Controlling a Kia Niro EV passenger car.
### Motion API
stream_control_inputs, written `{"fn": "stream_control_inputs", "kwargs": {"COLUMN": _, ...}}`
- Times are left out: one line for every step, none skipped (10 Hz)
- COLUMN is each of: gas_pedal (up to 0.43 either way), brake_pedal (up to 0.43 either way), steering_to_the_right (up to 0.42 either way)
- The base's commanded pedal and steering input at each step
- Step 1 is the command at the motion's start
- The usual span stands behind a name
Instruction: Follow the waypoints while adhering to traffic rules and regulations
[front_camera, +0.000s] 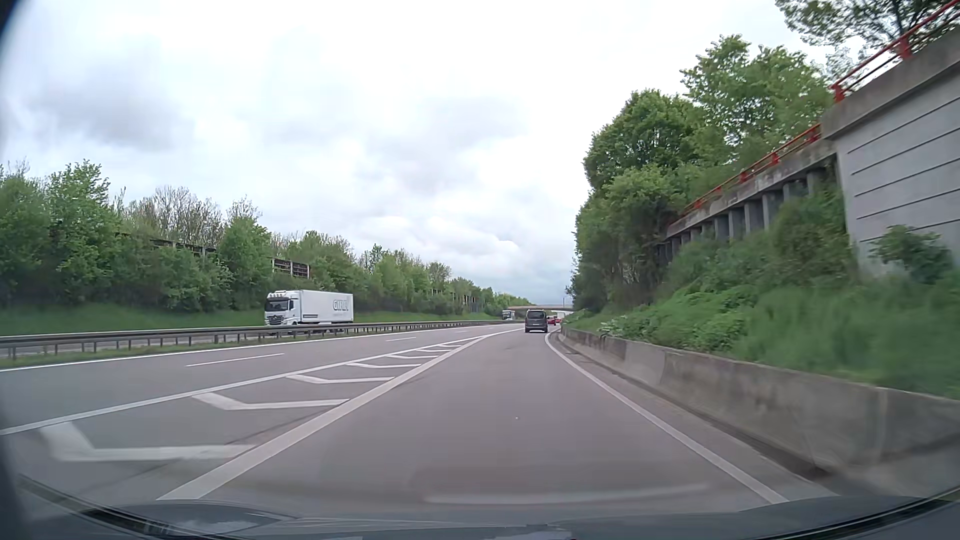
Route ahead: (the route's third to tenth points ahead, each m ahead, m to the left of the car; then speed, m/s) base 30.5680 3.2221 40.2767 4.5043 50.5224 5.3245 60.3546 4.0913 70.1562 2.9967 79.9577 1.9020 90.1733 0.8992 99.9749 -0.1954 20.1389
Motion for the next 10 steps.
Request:
{"fn": "stream_control_inputs", "kwargs": {"gas_pedal": 0.28, "brake_pedal": 0.012, "steering_to_the_right": -0.005}}
{"fn": "stream_control_inputs", "kwargs": {"gas_pedal": 0.268, "brake_pedal": 0.012, "steering_to_the_right": -0.003}}
{"fn": "stream_control_inputs", "kwargs": {"gas_pedal": 0.248, "brake_pedal": 0.012, "steering_to_the_right": 0.0}}
{"fn": "stream_control_inputs", "kwargs": {"gas_pedal": 0.228, "brake_pedal": 0.012, "steering_to_the_right": 0.002}}
{"fn": "stream_control_inputs", "kwargs": {"gas_pedal": 0.22, "brake_pedal": 0.012, "steering_to_the_right": 0.003}}
{"fn": "stream_control_inputs", "kwargs": {"gas_pedal": 0.22, "brake_pedal": 0.012, "steering_to_the_right": 0.004}}
{"fn": "stream_control_inputs", "kwargs": {"gas_pedal": 0.22, "brake_pedal": 0.012, "steering_to_the_right": 0.004}}
{"fn": "stream_control_inputs", "kwargs": {"gas_pedal": 0.189, "brake_pedal": 0.012, "steering_to_the_right": 0.004}}
{"fn": "stream_control_inputs", "kwargs": {"gas_pedal": 0.189, "brake_pedal": 0.012, "steering_to_the_right": 0.004}}
{"fn": "stream_control_inputs", "kwargs": {"gas_pedal": 0.189, "brake_pedal": 0.012, "steering_to_the_right": 0.006}}
